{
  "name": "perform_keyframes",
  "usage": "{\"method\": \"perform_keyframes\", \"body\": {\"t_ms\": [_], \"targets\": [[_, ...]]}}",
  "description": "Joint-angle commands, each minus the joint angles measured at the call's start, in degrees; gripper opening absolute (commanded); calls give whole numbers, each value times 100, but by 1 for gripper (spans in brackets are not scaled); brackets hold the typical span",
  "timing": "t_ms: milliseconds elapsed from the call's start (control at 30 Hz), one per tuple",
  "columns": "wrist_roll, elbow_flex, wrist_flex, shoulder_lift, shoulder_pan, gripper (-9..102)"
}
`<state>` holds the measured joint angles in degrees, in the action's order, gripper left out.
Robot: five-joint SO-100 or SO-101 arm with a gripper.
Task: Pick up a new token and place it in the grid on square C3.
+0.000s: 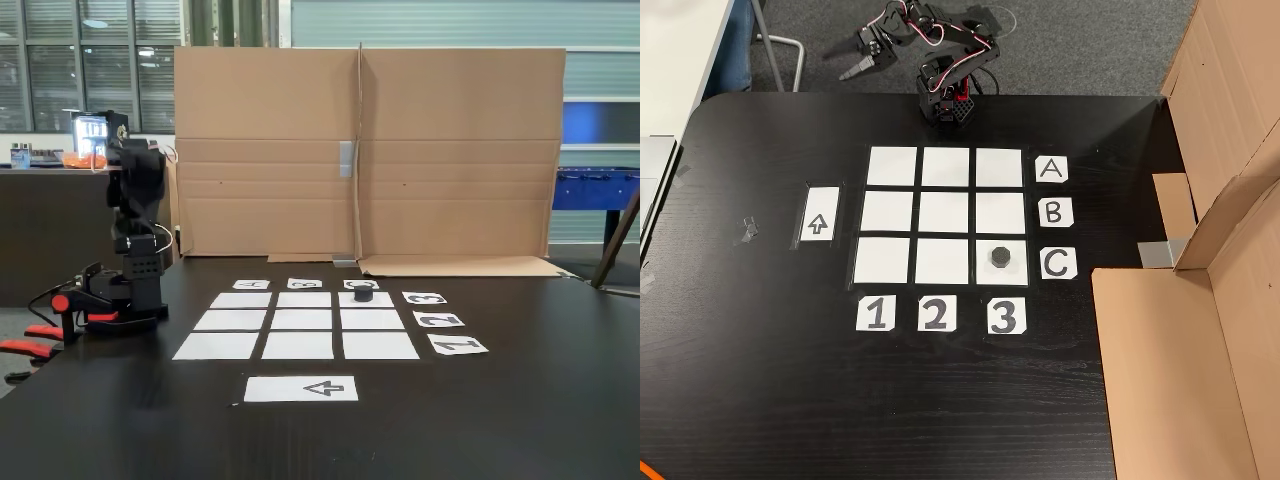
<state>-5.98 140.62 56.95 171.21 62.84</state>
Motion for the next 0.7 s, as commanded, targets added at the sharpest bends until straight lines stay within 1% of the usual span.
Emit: {"method": "perform_keyframes", "body": {"t_ms": [0, 33, 333, 533, 667], "targets": [[-53, 299, 246, 475, 158, 2], [-53, 378, 387, 606, 185, -1], [-70, 1301, 1345, 1916, 229, -1], [-88, 1705, 1433, 1951, 290, -1], [-97, 2197, 1222, 1951, 334, -1]]}}
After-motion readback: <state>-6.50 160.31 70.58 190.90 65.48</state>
